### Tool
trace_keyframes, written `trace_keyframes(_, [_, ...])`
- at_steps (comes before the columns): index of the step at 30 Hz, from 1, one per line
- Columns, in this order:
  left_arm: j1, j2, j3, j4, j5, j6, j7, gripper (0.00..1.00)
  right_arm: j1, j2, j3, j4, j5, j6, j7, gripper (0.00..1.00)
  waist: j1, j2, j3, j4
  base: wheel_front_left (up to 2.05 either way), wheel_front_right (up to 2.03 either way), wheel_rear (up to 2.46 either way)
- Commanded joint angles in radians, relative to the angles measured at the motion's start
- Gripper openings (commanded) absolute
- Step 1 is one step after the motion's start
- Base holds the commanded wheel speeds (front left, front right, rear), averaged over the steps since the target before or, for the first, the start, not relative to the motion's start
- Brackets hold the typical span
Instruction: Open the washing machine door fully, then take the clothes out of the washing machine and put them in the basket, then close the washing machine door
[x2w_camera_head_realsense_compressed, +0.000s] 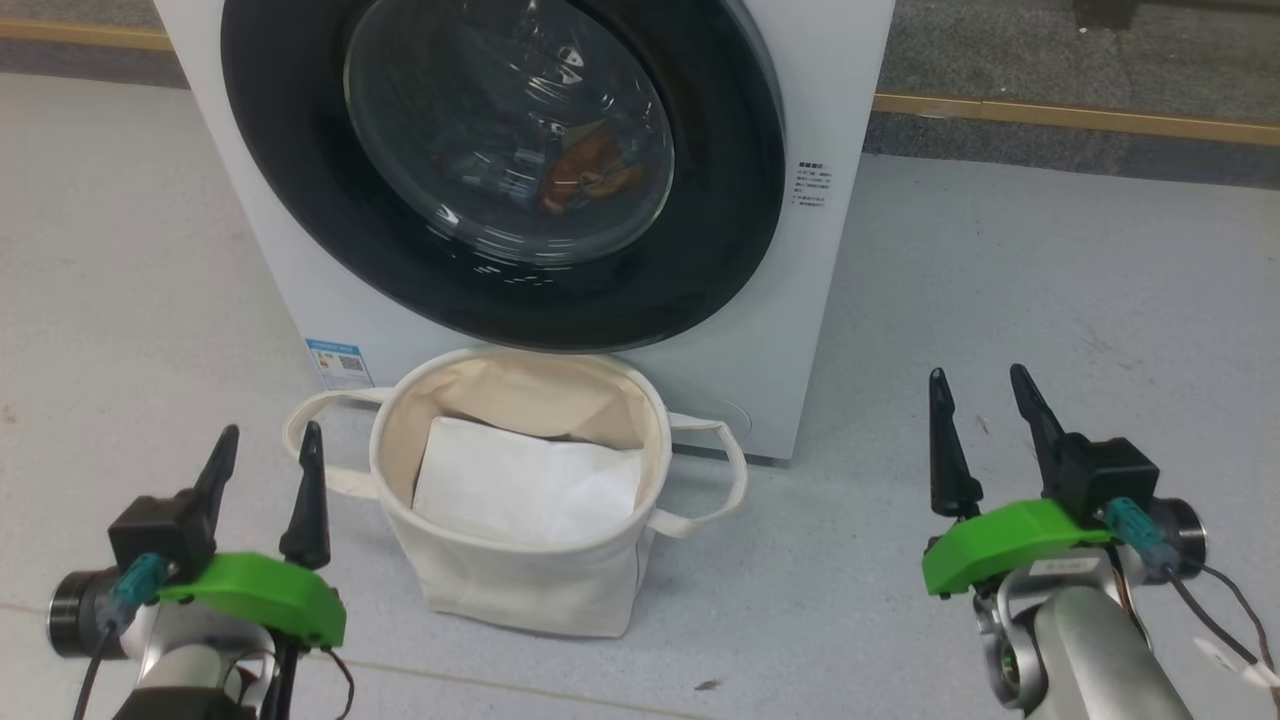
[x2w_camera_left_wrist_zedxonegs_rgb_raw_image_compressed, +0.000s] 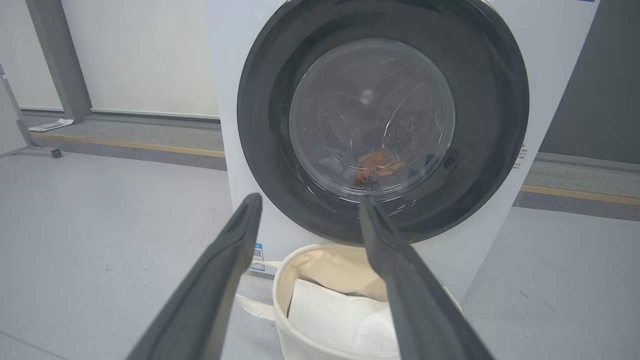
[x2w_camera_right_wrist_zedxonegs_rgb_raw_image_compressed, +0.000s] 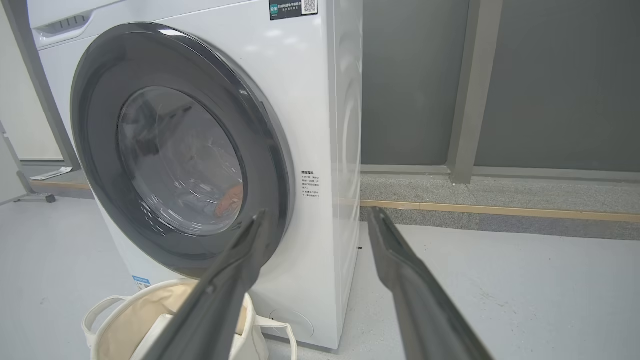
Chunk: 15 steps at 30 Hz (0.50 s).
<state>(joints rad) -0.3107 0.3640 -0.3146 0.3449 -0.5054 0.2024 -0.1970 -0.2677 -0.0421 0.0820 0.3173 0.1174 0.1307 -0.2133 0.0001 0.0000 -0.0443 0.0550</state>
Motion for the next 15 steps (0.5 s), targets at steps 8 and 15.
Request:
trace_keyframes(8, [-0.079,0.058,0.009,-0.036,0.062,0.006,-0.038,1.0,-0.076,-0.008,0.051,-0.03,-0.066,0.0,-0.037,1.0,0.0,0.0,-0.011,0.0,0.0,0.0,0.0])
trace_keyframes(15, [-0.077,0.07,0.004,-0.051,0.075,0.0,-0.053,1.0,-0.068,-0.008,0.045,-0.02,-0.073,0.0,-0.048,1.0,0.0,0.0,-0.014,-0.002,0.0,0.0,0.0])
